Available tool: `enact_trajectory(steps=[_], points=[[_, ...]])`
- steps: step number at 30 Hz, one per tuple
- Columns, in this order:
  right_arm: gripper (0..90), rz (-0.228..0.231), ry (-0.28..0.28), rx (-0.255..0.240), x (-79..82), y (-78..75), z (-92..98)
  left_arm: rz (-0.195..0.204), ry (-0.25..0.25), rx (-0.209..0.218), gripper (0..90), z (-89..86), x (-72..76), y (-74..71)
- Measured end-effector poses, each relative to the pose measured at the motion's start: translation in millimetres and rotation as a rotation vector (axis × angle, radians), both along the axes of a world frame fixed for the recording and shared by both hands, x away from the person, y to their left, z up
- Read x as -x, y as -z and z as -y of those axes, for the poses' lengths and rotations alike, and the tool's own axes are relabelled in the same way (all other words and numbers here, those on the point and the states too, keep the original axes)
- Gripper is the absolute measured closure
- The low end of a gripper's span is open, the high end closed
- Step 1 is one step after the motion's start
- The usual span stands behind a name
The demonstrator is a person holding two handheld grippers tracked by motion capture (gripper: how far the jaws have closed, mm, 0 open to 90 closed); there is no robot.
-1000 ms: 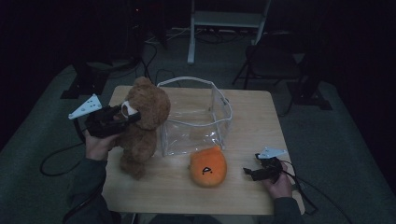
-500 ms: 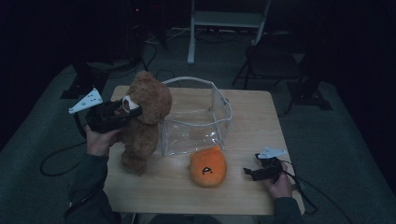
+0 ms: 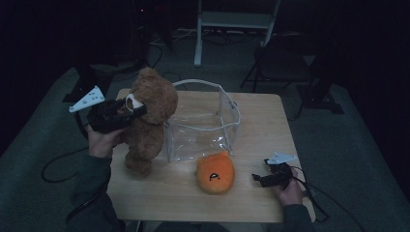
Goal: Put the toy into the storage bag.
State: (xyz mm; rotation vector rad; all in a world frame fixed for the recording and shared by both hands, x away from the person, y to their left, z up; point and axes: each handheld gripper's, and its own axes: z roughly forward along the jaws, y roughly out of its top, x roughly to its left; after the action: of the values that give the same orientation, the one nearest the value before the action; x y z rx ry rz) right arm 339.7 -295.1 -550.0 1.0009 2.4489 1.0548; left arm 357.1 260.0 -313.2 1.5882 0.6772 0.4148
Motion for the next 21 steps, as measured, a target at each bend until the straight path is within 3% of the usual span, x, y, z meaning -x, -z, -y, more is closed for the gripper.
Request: enact_trajectory(steps=[21], points=[[11.9,-0.001,0.0,0.0,0.0,0.0,0.0,0.043,0.022,0.012,40.7,5.0,-4.3,-21.5]])
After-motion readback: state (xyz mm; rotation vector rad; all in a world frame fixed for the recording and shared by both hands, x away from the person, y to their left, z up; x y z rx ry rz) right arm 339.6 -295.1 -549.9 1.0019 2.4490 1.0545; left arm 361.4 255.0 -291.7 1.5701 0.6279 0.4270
